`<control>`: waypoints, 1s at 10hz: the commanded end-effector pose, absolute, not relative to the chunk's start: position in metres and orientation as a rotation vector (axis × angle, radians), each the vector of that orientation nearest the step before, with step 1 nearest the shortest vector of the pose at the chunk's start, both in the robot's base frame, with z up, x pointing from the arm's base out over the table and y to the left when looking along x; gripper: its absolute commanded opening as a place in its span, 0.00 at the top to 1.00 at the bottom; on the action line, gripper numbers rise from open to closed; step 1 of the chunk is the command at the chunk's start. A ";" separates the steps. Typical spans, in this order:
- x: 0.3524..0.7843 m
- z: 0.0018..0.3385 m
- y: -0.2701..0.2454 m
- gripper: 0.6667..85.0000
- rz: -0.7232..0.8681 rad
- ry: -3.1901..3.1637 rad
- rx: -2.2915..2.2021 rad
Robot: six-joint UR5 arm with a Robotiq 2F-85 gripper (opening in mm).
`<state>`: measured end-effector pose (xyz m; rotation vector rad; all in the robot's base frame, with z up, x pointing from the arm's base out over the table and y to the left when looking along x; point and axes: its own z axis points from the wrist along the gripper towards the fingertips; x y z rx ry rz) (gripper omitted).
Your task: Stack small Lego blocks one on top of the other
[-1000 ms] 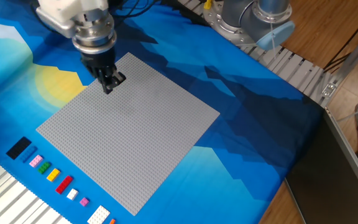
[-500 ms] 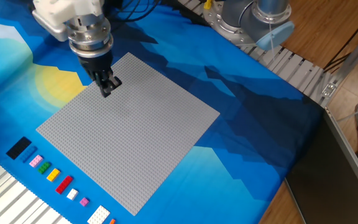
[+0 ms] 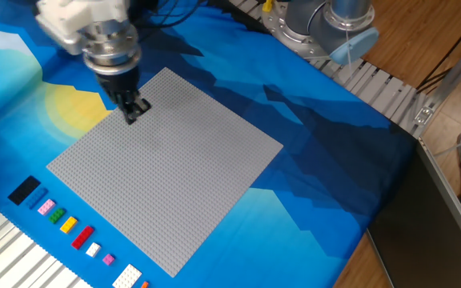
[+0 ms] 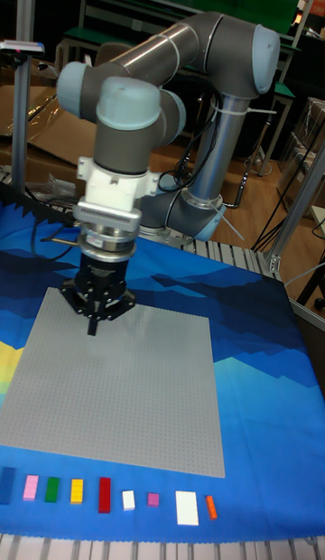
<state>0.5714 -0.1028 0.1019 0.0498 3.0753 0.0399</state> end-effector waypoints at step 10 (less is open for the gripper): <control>0.614 0.067 -0.138 1.00 0.049 3.112 0.255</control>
